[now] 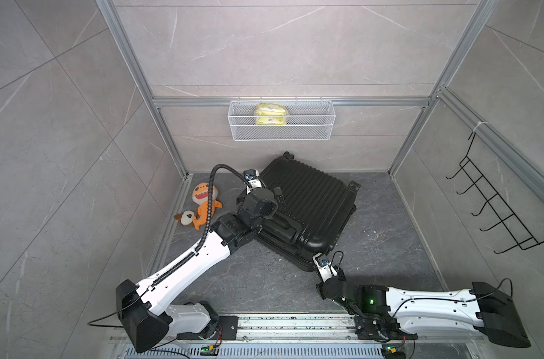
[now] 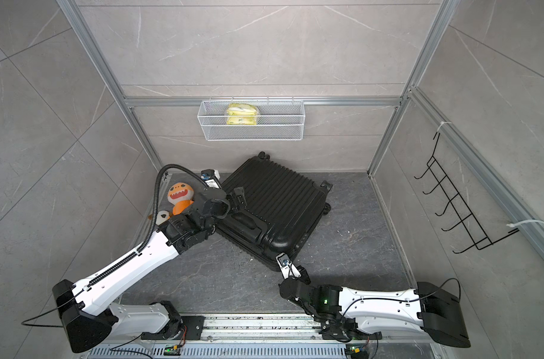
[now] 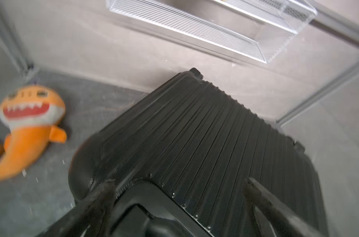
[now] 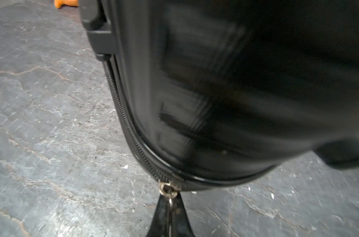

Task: Close the suitcase zippers
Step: Zip the zipper on the suitcase.

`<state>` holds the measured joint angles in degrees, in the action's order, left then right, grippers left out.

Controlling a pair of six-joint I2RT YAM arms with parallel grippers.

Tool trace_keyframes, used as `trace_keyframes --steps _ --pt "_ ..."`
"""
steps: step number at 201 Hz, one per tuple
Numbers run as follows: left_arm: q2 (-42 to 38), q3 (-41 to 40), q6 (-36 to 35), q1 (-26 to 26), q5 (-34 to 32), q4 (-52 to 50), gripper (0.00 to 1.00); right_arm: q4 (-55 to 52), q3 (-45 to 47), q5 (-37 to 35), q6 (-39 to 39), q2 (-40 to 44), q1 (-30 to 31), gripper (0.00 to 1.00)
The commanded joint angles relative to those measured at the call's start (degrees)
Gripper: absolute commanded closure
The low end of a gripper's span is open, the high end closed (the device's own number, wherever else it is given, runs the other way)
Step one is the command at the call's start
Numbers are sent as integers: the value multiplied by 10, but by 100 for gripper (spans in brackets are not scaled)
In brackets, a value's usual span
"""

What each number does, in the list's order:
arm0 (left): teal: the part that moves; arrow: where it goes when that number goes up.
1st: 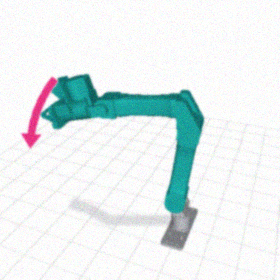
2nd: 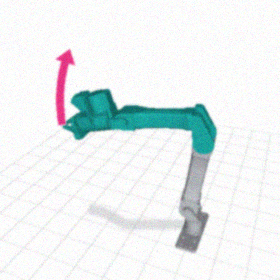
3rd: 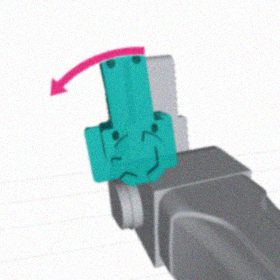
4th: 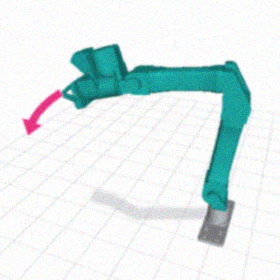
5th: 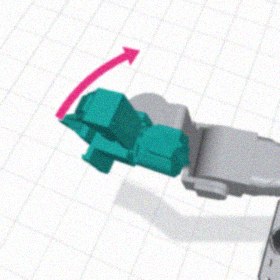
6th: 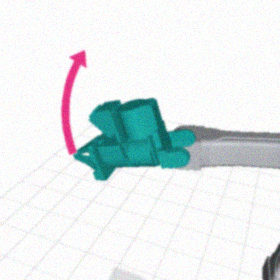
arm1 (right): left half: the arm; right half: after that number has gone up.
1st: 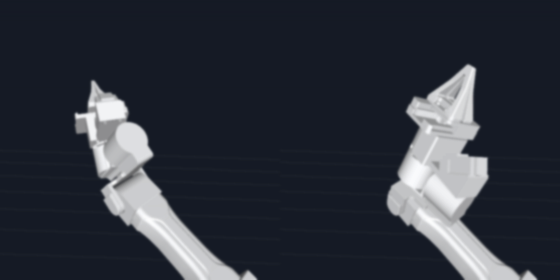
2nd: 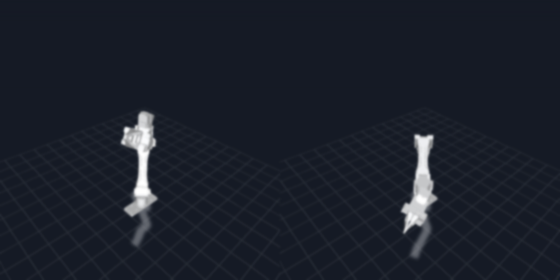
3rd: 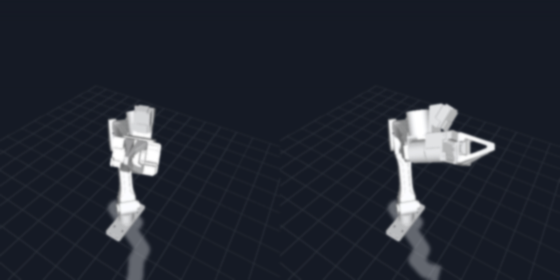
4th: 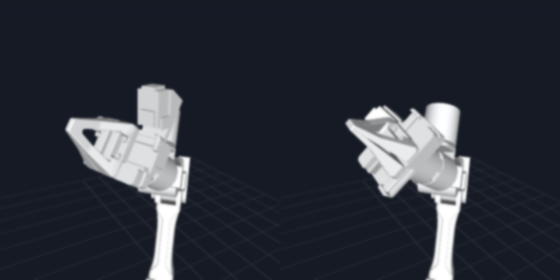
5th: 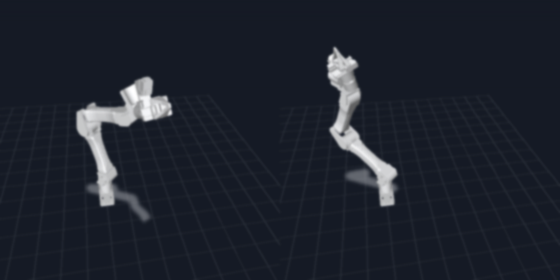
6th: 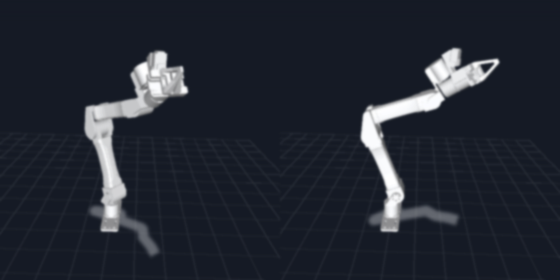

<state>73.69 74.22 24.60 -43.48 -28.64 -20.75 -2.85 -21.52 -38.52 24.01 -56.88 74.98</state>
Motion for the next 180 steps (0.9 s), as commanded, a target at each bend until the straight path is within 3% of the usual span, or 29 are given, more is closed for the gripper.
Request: trace_keyframes --steps 1,33,44,53,75,114,180 --pt "25 82 -322 55 209 -97 1 -30 7 -38 30 10 -3 100" --pt "44 105 -585 80 349 -237 1 -35 5 -36 29 8 -3 100" --pt "29 98 -689 103 444 -280 2 -37 3 -37 29 7 -3 100" --pt "16 90 -782 133 526 -310 8 -38 2 -37 30 6 -3 100" --pt "38 135 -860 195 642 -399 11 -41 1 -40 31 2 -3 100" --pt "89 138 -907 181 622 -433 12 -51 -6 -48 31 -1 -3 100" --pt "152 139 -919 140 554 -353 15 -63 -1 -49 46 6 -3 100"
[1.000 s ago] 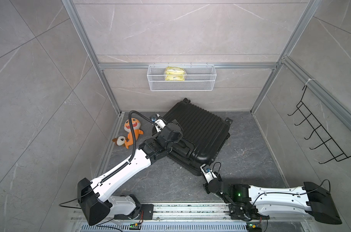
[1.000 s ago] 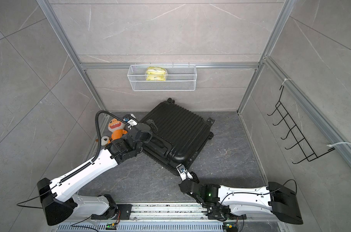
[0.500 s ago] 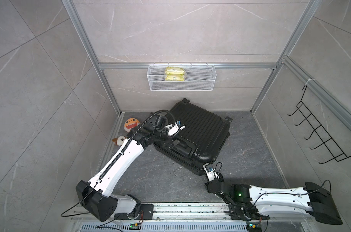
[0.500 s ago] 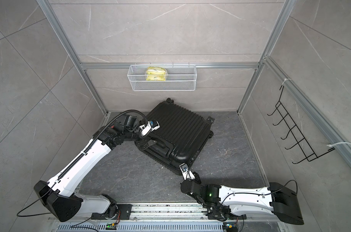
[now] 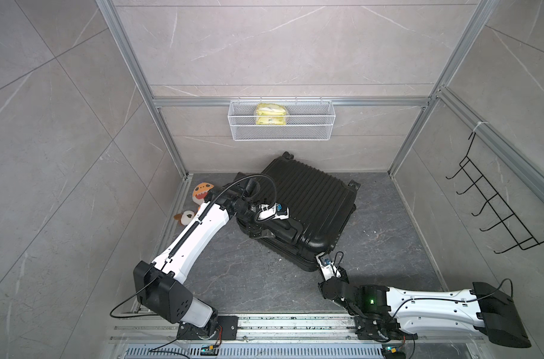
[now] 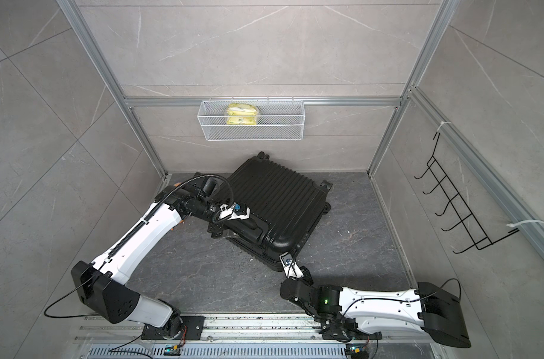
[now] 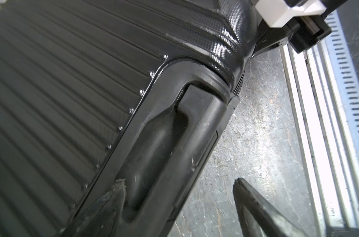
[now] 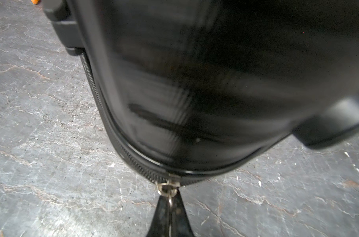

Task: Close the suitcase zippers
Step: Zip the zipper on the suitcase.

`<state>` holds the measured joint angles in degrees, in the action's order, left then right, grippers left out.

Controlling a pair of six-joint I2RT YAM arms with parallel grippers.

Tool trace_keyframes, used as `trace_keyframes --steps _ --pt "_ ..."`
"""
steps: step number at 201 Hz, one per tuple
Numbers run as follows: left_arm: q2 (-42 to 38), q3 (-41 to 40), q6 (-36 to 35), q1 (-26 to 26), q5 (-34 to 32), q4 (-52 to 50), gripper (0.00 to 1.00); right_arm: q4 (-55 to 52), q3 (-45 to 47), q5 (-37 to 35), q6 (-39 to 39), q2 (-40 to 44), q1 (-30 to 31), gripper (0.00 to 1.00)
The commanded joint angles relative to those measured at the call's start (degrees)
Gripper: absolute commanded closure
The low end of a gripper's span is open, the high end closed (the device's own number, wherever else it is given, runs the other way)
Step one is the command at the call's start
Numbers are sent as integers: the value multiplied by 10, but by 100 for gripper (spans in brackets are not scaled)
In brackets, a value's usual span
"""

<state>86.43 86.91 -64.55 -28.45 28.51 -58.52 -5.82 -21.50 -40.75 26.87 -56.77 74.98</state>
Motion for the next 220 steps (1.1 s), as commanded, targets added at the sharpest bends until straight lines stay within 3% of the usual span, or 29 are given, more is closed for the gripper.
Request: trace_keyframes --steps 1,92,120,137,163,220 --pt "26 12 -28 -11 -19 24 15 -33 -1 -27 18 5 -3 100" --pt "101 11 -64 -31 -106 24 28 -29 -7 -23 7 0 -3 100" --pt "103 8 -63 -42 -110 39 43 -26 -7 -17 -5 -5 -3 100" --pt "93 3 -55 -49 -111 57 72 -22 -8 -6 -21 -5 -3 100" --pt "75 5 -40 -62 -116 75 100 -23 -12 4 -35 -1 -3 100" --pt "47 28 31 -86 -134 124 100 -7 -22 53 -77 -6 0 100"
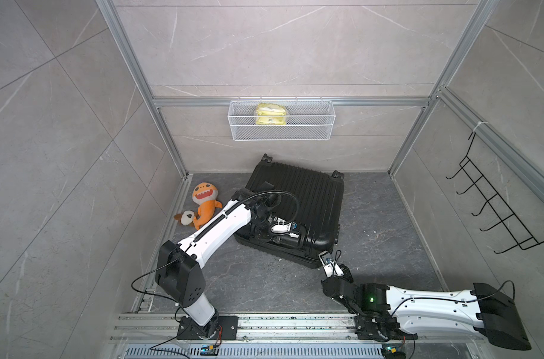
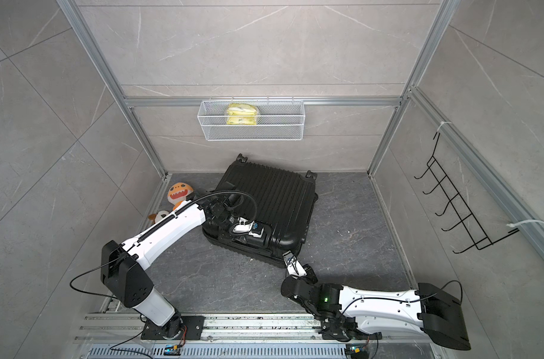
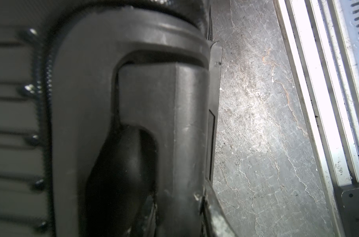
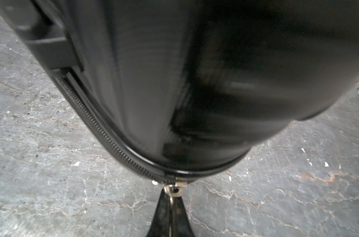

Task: Close the suitcase zippers
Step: Zip the zipper on the suitcase.

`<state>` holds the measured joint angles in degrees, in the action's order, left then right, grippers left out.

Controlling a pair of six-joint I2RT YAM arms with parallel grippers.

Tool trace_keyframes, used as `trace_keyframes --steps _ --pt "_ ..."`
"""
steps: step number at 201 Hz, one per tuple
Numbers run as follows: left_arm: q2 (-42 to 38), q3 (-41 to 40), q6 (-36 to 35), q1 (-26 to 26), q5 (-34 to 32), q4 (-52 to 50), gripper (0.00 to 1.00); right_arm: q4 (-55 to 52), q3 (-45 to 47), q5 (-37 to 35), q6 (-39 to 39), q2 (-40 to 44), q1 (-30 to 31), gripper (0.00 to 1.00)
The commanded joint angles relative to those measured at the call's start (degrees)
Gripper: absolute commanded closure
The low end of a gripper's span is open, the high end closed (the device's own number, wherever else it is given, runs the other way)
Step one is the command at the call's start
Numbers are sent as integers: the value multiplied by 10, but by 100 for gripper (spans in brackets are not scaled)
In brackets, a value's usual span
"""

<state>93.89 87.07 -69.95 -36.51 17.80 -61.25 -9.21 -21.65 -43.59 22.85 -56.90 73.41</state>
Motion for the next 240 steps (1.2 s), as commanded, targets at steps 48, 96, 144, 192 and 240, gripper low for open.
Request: trace_keyframes --steps 48,96,144,192,240 --pt "-18 92 146 -47 -76 165 99 11 -39 96 -55 -4 19 100" --pt "-6 155 171 -61 -80 150 97 3 -51 111 -77 9 24 100" --pt "20 175 311 -90 -119 184 100 49 -55 147 -105 -13 26 100" --pt "24 166 503 -117 -146 276 100 116 -68 182 -119 -56 26 100" --pt "48 172 711 -117 -186 314 100 161 -66 206 -138 -72 28 100"
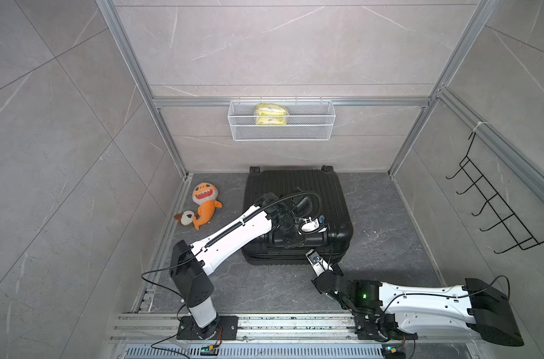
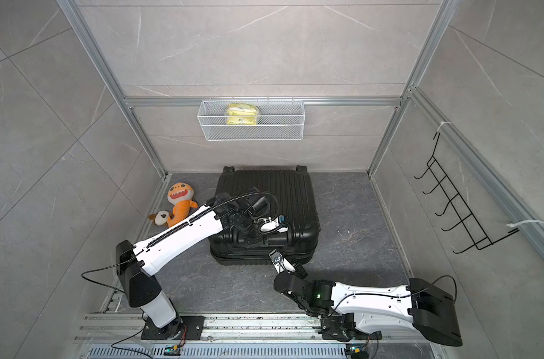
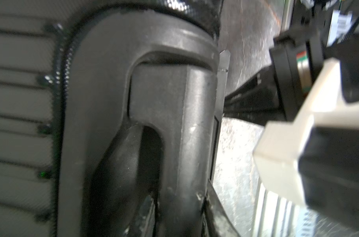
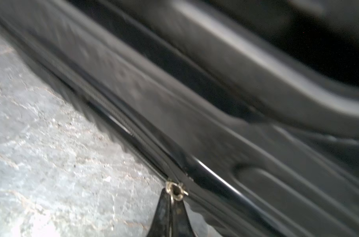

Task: Close the suitcase zippers
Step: Zip the zipper on the suitcase.

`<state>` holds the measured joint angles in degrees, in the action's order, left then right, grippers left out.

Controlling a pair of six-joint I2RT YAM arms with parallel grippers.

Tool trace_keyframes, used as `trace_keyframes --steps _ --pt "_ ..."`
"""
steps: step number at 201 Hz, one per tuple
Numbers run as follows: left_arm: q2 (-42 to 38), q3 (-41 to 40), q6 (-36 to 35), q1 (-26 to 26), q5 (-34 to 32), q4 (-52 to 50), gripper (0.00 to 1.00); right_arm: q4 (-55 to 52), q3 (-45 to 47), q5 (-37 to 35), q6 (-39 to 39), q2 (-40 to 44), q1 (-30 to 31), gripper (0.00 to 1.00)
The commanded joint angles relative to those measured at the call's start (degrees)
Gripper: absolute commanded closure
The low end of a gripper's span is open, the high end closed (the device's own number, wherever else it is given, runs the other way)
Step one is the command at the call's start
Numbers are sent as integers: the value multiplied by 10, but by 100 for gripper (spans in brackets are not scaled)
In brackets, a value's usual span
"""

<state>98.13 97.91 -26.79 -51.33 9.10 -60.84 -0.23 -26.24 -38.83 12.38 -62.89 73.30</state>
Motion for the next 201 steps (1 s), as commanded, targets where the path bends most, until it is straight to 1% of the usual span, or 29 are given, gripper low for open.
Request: trace_keyframes --steps 1,37,65,89,105,124,158,173,201 --pt "7 65 282 31 -99 310 100 72 -20 159 -34 -12 29 100" --pt "47 91 356 32 -85 309 100 95 -20 175 -51 -19 31 100" --pt "80 119 405 31 -69 328 100 98 -28 177 -55 -34 31 100" --pt "120 166 425 31 -43 335 100 99 -36 179 -54 -40 33 100" --pt "151 204 436 32 -43 328 100 96 -39 181 -51 -41 35 100" --pt "182 241 469 31 -77 325 100 93 -38 183 -45 -42 38 100" --pt "222 283 578 30 -170 322 100 101 -34 202 -39 -49 44 100" --pt "228 290 614 27 -201 322 100 105 -36 216 -40 -52 46 100" --pt "235 300 661 26 -206 329 100 119 -35 248 -47 -55 47 100"
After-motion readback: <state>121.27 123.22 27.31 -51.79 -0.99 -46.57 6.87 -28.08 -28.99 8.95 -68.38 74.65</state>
